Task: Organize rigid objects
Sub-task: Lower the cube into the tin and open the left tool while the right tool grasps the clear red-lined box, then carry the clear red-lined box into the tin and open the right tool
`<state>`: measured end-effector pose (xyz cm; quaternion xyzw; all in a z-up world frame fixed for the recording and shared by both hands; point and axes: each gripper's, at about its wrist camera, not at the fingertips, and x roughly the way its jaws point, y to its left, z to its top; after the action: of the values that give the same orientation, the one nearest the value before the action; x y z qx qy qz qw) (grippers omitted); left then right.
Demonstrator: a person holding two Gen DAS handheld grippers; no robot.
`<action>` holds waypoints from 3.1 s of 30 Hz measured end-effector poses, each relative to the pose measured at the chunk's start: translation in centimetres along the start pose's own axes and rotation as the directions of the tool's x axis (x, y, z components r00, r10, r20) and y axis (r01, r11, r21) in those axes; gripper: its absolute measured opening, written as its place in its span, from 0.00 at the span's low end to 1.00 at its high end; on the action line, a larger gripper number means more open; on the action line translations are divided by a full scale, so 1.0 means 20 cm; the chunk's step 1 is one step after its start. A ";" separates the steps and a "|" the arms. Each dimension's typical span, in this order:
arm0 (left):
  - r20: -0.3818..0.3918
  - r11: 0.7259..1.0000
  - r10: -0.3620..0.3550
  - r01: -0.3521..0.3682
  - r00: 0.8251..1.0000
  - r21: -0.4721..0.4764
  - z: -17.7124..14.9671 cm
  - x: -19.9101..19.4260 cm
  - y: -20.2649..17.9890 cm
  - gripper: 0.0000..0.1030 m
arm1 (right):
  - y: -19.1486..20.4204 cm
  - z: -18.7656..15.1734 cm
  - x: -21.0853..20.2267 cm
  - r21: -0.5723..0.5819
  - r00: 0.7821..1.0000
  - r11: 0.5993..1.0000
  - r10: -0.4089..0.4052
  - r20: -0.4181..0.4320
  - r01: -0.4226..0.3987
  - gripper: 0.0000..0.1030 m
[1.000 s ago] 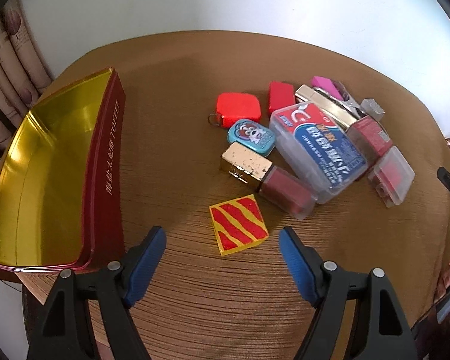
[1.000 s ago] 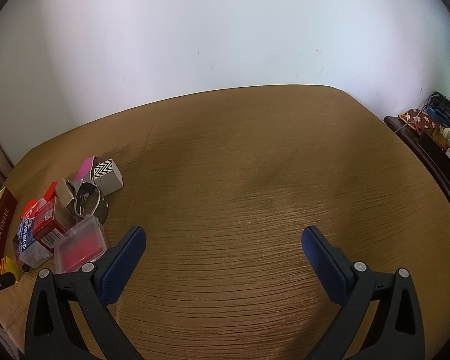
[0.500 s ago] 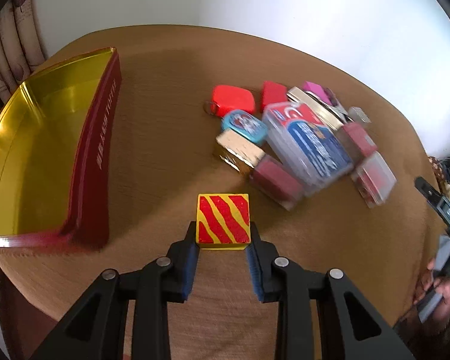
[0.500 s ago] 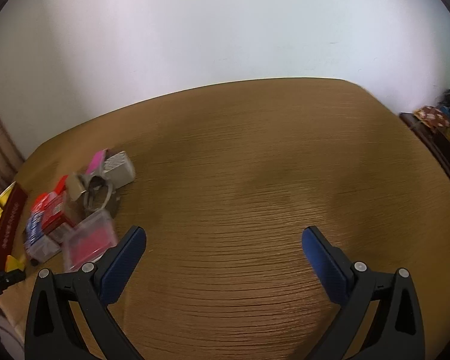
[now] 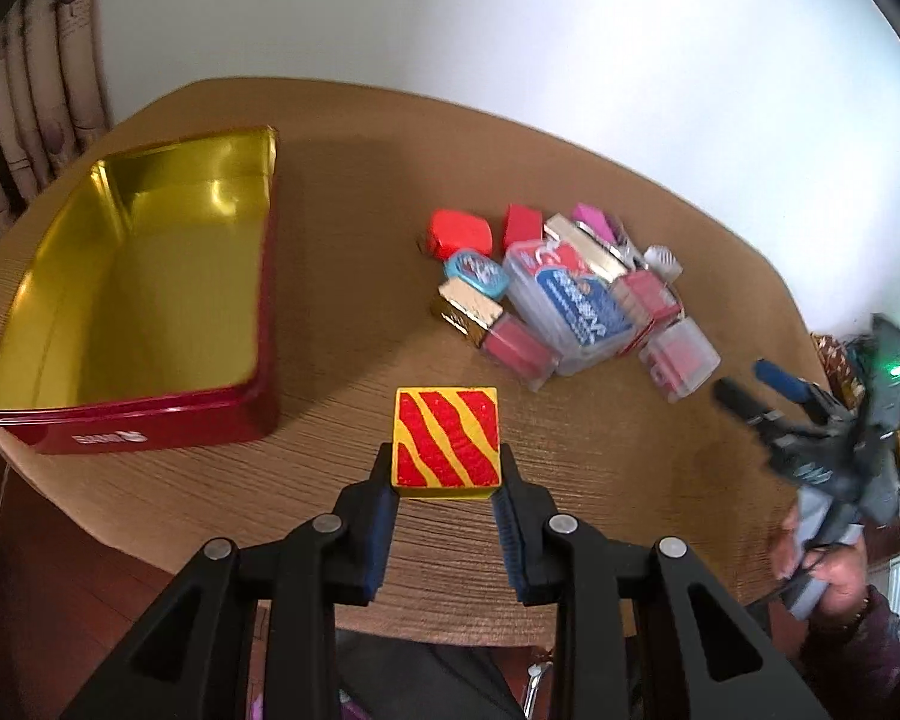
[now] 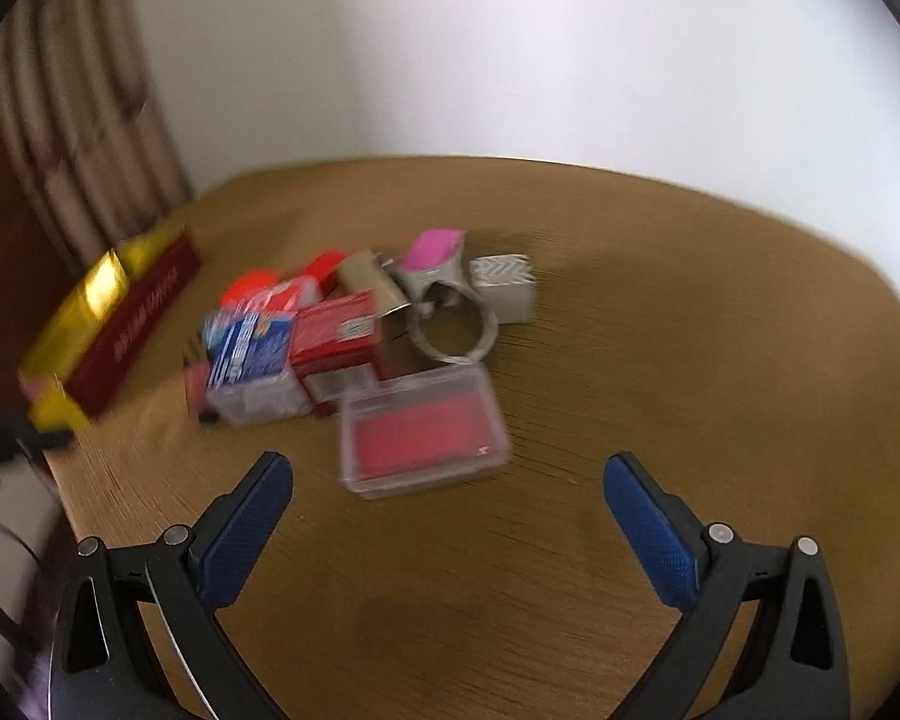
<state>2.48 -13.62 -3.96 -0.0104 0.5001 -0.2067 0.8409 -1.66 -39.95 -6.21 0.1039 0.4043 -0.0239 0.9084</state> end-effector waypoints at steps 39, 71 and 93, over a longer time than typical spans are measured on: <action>0.134 0.914 0.322 -0.271 0.937 -0.302 0.15 -0.24 0.69 0.36 | 0.02 0.05 -0.06 -0.021 0.990 0.999 0.046 -0.135 -0.049 0.66; -0.004 0.876 0.402 -0.386 0.916 -0.288 -0.10 -0.16 0.87 0.36 | 1.84 0.90 1.03 -0.231 0.892 0.910 0.239 -0.383 -0.344 0.67; -0.001 0.873 0.439 -0.426 0.899 -0.239 -0.10 -0.18 0.84 0.36 | 1.75 0.94 0.87 -0.121 0.911 0.914 0.358 -0.206 -0.386 0.90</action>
<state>4.98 3.34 -5.78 -0.0022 0.4881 0.0470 0.8715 28.27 -8.99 -0.94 0.1082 0.4580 0.1917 0.8613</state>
